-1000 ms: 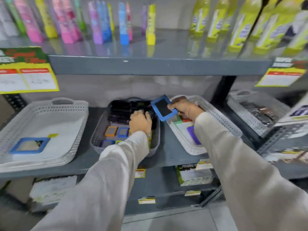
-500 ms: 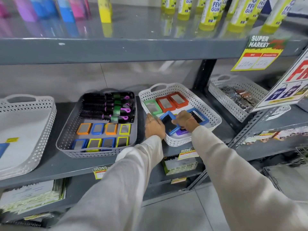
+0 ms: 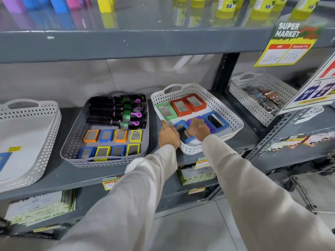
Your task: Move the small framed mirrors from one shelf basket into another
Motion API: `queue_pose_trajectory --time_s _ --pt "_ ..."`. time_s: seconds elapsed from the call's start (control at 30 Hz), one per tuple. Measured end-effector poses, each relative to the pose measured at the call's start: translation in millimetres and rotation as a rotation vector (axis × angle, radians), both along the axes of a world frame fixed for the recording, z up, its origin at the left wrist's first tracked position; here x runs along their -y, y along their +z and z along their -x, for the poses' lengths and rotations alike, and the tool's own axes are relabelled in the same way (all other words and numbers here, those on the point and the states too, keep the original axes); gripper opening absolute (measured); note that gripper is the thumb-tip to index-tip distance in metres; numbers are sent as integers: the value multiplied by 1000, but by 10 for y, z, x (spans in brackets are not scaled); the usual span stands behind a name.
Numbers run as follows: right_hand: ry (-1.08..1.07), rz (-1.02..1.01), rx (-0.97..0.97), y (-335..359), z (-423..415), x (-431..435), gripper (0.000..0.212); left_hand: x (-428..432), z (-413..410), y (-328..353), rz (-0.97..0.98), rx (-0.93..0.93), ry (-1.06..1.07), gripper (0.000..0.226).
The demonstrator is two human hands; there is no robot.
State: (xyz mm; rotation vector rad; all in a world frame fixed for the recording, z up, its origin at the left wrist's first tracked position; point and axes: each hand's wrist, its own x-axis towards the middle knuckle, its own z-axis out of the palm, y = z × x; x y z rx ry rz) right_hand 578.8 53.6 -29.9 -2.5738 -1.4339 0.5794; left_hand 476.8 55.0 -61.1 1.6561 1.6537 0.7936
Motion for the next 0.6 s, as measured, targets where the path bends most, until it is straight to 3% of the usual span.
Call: queue_pose_trajectory --time_s 0.33,0.6 --pt "61 40 133 -28 14 39 53 18 14 6 -17 -36 -17 34" --pt "81 -2 167 53 23 38 45 -4 34 51 -10 -24 -27 33"
